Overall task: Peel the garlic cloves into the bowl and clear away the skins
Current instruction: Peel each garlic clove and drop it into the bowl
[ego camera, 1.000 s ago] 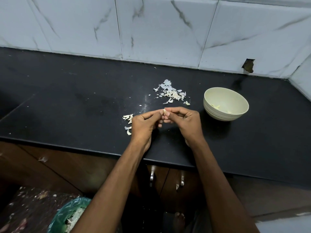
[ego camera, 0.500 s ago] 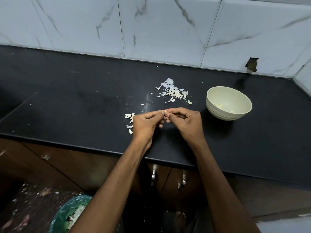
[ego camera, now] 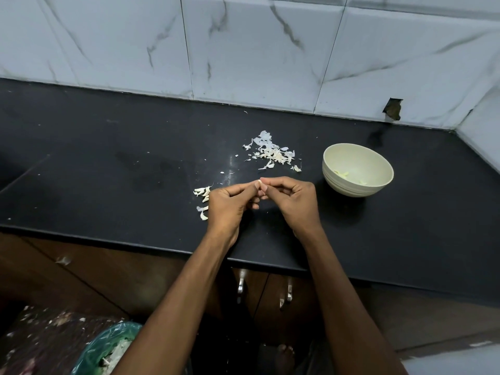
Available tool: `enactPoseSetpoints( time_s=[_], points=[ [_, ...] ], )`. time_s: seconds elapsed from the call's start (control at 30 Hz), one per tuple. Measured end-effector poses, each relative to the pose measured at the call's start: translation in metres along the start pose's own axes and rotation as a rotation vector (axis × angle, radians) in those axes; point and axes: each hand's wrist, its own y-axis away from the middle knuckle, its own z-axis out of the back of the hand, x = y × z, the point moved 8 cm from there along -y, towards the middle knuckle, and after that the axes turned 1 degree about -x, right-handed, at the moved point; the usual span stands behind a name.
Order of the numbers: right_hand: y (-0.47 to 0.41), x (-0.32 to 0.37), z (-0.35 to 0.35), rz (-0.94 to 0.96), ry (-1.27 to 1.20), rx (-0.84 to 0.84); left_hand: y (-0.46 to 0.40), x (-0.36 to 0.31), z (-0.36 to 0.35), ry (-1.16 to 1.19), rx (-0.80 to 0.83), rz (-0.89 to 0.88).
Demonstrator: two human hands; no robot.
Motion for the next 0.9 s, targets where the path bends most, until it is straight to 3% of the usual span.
enactPoseSetpoints(
  time_s=[0.47, 0.73, 0.9],
  points=[
    [0.0017, 0.0001, -0.0018, 0.030, 0.143, 0.014, 0.0001, -0.0009, 0.0040, -0.083, -0.073, -0.054],
    [0.0014, 0.0016, 0.0022, 0.009, 0.022, -0.012, 0.0023, -0.0019, -0.0025, -0.004, 0.025, 0.005],
    [0.0017, 0.0012, 0.0007, -0.003, 0.031, 0.002, 0.0015, -0.0019, -0.0001, -0.018, 0.004, -0.019]
  ],
)
